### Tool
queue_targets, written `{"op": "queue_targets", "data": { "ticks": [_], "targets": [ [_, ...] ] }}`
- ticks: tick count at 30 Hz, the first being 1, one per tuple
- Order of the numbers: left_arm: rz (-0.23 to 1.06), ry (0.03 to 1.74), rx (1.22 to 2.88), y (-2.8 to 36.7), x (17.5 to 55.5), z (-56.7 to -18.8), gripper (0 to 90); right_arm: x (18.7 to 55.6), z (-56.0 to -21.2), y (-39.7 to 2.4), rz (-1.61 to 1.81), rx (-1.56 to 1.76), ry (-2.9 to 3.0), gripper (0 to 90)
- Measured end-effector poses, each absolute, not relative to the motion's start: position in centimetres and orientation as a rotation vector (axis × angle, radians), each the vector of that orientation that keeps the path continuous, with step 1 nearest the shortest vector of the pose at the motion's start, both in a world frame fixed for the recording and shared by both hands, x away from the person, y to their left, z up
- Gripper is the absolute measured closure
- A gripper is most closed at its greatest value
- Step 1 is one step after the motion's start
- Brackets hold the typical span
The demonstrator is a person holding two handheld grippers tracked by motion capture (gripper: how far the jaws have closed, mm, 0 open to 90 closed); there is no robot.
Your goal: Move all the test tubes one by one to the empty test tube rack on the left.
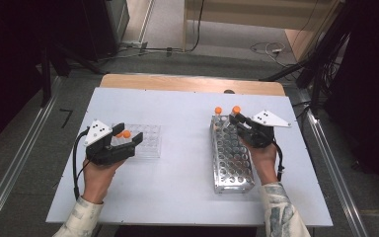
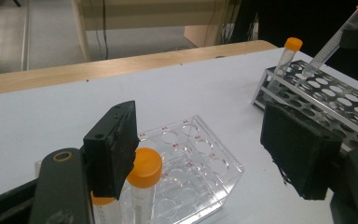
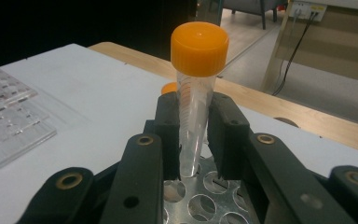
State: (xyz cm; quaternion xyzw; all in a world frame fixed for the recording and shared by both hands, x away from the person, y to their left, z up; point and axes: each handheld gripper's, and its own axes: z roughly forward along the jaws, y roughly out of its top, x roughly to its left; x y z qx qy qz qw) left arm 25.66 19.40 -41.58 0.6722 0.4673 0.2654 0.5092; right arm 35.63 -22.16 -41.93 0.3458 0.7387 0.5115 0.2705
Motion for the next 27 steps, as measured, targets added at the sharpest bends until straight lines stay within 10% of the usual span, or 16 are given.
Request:
{"op": "queue_targets", "data": {
  "ticks": [27],
  "targets": [
    [0.621,1.038,1.646,17.5,24.4,-40.8,26.6,29.8,-40.3,-18.2,1.42,0.763,2.182,72.5]
  ]
}}
